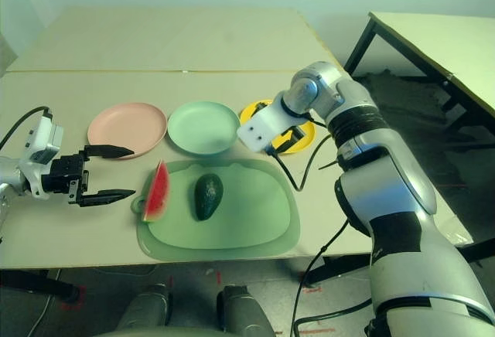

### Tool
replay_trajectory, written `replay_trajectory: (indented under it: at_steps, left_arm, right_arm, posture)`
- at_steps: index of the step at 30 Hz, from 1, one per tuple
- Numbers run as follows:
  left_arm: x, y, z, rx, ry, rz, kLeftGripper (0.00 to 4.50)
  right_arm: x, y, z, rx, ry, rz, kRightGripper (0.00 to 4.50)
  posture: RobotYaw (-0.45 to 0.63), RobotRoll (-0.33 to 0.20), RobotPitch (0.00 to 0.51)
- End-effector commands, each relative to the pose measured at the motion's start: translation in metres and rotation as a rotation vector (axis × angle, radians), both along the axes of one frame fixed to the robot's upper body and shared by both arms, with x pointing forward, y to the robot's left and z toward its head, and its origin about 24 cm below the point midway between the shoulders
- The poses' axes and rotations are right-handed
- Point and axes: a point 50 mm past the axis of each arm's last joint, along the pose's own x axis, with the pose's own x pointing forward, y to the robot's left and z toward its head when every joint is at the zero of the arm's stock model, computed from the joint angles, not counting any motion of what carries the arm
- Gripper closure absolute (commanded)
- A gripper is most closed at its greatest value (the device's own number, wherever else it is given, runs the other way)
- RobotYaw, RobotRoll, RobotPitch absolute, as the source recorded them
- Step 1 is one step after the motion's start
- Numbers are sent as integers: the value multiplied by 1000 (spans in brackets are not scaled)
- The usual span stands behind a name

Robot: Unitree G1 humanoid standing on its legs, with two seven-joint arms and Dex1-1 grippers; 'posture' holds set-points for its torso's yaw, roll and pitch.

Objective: Place the fruits into color-matched plates.

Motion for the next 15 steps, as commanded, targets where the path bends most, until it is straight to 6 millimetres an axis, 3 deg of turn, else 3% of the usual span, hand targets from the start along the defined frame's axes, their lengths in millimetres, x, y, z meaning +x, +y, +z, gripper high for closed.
replay_trajectory:
  at_steps: [1,10,15]
  left_arm:
    - [3,-1,0,22,-7,-8,0]
    - [-1,-1,-7,22,20,-6,0]
    - [1,-3,-10,24,19,-8,0]
  right_arm:
    - [-14,12,8,-3,4,47,24]
    - [-43,44,19,45,1,96,24]
    - [-50,62,12,72,30,123,24]
  posture:
    - [79,0,66]
    - [84,0,66]
    - [89,0,67]
